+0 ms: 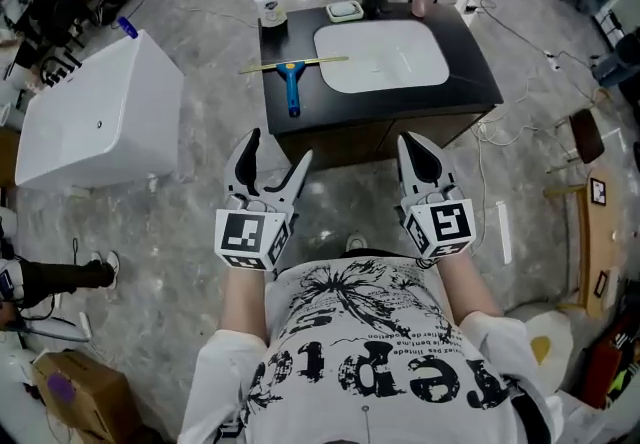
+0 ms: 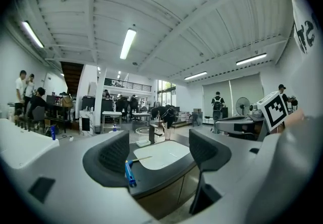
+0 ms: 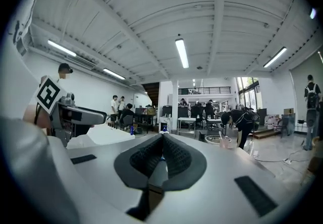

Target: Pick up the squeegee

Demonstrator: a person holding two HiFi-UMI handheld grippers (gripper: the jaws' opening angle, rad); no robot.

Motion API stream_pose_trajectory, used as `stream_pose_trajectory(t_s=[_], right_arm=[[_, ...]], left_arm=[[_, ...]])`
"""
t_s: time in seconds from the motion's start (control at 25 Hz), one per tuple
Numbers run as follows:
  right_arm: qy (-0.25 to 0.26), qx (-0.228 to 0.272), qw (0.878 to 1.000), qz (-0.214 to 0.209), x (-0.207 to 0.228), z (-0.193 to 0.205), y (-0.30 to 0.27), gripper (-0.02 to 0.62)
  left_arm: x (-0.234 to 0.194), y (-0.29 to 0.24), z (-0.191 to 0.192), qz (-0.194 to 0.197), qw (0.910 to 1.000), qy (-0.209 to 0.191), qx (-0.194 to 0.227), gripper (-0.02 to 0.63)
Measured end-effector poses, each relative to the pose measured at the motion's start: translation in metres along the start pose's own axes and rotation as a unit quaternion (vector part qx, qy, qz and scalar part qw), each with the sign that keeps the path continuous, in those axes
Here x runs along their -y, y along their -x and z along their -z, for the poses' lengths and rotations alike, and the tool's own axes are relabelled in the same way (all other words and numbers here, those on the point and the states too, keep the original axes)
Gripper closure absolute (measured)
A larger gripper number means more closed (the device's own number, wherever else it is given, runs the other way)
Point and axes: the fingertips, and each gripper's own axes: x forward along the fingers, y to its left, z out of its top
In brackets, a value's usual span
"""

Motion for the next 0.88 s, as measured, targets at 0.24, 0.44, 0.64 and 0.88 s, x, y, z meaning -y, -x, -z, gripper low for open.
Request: stream_pose_trajectory(t_s=[0.24,0.44,0.64,0.88], right_arm=[[-0.009,-0.019,0.999,-0.027,0.059,0.016,-0.049,0.580],[-0.021,-0.036,0.998,-0.043,0.077,0.029,-0.091,0.580],[-0.014,-0.051,0.997,-0.053,0.083,0.043,-0.145,0.580],[-0.010,-0.082,0.994,-0.072,0.101,0.064,-0.230,0.580]], left_arm=[[-0.004,-0.064,0.020,-0.053,0.9977,0.018,-0.038,0.249],[-0.027,-0.101,0.042,-0.083,0.9933,0.031,-0.074,0.249],[-0.066,-0.141,0.070,-0.103,0.9872,0.047,-0.112,0.249],[-0.114,-0.214,0.112,-0.103,0.9788,0.060,-0.167,0.249]])
